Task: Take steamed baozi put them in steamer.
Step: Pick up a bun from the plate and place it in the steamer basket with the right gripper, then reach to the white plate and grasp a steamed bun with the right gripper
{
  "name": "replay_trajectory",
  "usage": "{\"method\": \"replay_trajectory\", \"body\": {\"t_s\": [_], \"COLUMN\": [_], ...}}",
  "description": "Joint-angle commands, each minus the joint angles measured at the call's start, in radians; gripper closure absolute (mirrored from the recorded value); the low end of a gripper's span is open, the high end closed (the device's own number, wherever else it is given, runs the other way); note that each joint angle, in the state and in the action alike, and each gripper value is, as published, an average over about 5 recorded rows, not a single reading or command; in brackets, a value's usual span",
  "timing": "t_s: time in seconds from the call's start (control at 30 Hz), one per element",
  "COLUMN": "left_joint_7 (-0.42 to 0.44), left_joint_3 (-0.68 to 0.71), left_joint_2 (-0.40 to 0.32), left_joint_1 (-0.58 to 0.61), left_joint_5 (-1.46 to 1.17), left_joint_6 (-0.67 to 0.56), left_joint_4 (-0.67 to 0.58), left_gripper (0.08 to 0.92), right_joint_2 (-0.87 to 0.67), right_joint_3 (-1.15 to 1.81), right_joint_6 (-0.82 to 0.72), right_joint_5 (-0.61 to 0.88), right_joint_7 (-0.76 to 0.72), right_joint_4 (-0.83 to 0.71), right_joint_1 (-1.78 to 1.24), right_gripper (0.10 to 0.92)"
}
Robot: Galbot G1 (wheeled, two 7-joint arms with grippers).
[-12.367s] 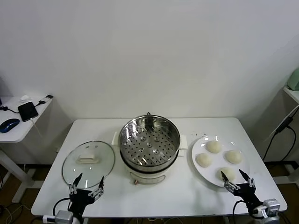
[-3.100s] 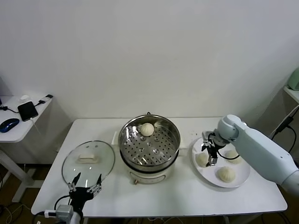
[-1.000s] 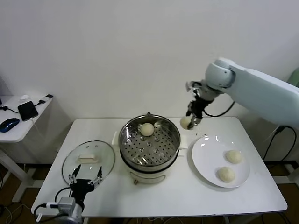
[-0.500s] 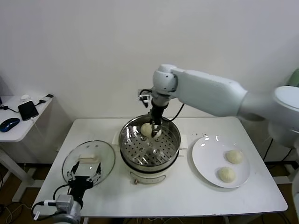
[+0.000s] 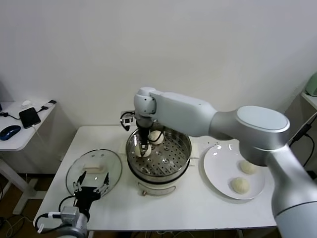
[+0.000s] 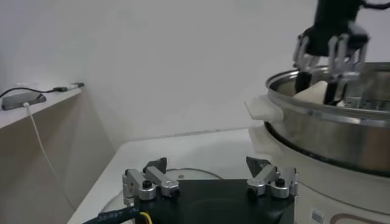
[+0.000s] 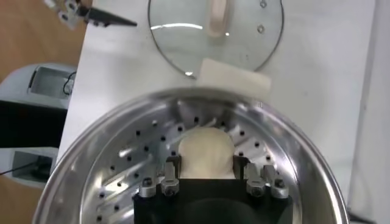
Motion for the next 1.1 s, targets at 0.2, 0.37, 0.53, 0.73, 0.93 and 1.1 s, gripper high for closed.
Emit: {"method": "replay_trajectory", "body": {"t_s": [0.2, 0.37, 0.53, 0.73, 0.93, 1.1], "left_joint_7": [0.002, 0.003, 0.004, 0.011, 0.023, 0.028], "left_joint_3": [0.001, 0.001, 0.000, -0.002, -0.006, -0.011], "left_joint_2": [-0.001, -0.003, -0.005, -0.005, -0.005, -0.005], "left_joint_1": [0.003, 0.004, 0.007, 0.009, 0.008, 0.014], "left_joint_5": [-0.005, -0.005, -0.005, -0.016, -0.037, -0.054], "left_joint_6": [0.004, 0.005, 0.008, 0.016, 0.025, 0.030], "left_joint_4": [-0.006, -0.008, -0.015, -0.025, -0.029, -0.030], "left_gripper": [0.177, 0.177, 0.177, 0.177, 0.177, 0.177], "right_joint_2": [0.056, -0.010, -0.150, -0.441, -0.764, -1.000], "right_joint_3": [0.010, 0.018, 0.033, 0.046, 0.020, -0.004], "right_joint_6": [-0.001, -0.009, -0.016, 0.010, 0.091, 0.215], "right_joint_5": [-0.041, -0.036, -0.013, 0.001, 0.003, -0.069], "right_joint_7": [0.003, 0.005, -0.006, -0.059, -0.137, -0.194], "right_joint_4": [-0.044, 0.024, 0.171, 0.412, 0.579, 0.663], "right_joint_1": [-0.031, 0.000, 0.070, 0.219, 0.320, 0.273], "right_gripper": [0.348, 0.230, 0.203, 0.202, 0.203, 0.202]}}
